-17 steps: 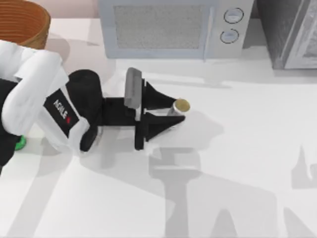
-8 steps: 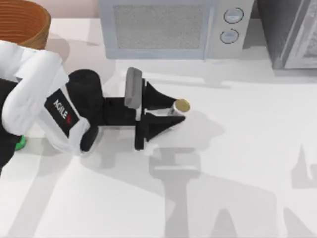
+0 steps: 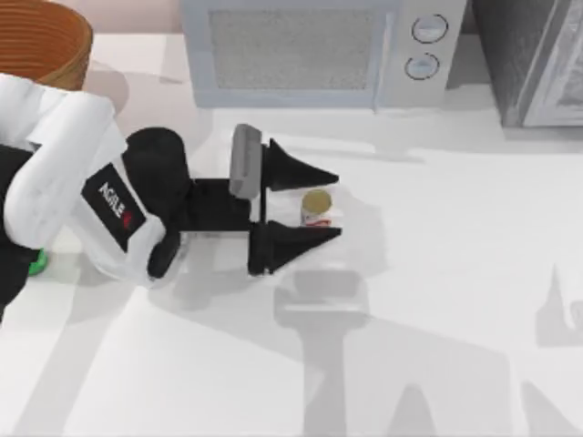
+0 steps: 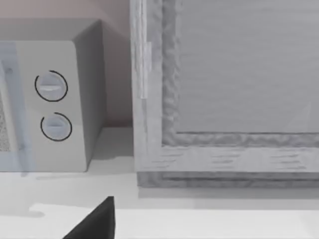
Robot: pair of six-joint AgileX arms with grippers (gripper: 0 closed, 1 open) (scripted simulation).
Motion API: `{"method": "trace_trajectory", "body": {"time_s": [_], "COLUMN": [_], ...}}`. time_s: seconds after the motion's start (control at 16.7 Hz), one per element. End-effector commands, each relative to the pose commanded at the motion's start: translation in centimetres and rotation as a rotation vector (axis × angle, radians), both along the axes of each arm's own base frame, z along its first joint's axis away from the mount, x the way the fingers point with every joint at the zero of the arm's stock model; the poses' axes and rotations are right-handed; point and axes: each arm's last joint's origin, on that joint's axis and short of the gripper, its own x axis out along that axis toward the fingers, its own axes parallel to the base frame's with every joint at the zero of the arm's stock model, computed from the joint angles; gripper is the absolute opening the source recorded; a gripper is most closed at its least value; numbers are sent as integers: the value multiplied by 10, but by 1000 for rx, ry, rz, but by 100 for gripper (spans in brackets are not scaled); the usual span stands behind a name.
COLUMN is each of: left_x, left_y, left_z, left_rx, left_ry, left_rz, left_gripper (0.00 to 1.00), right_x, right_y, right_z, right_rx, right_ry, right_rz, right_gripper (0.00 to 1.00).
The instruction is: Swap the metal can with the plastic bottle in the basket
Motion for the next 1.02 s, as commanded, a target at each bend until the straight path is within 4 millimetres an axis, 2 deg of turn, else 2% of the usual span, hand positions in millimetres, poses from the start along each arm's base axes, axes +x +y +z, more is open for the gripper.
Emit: {"method": "trace_trajectory", "body": {"time_s": [0.42,0.66,0.84,1.02], "left_x": [0,1,0,-10], "left_y": [0,8,29,57], "left_z": [0,5,32,80], "left_rx": [0,8,27,43], "left_ry": [0,29,89,122], "left_rz": [0,42,174,360], "left_gripper": [100,100,100,100], "right_x": [0,0,0,0], "right_y": [0,0,0,0], "right_z": [0,0,0,0], "right_rx": [0,0,0,0], "right_ry": [0,0,0,0], "right_rz": [0,0,0,0], "right_gripper": [100,100,100,100]}}
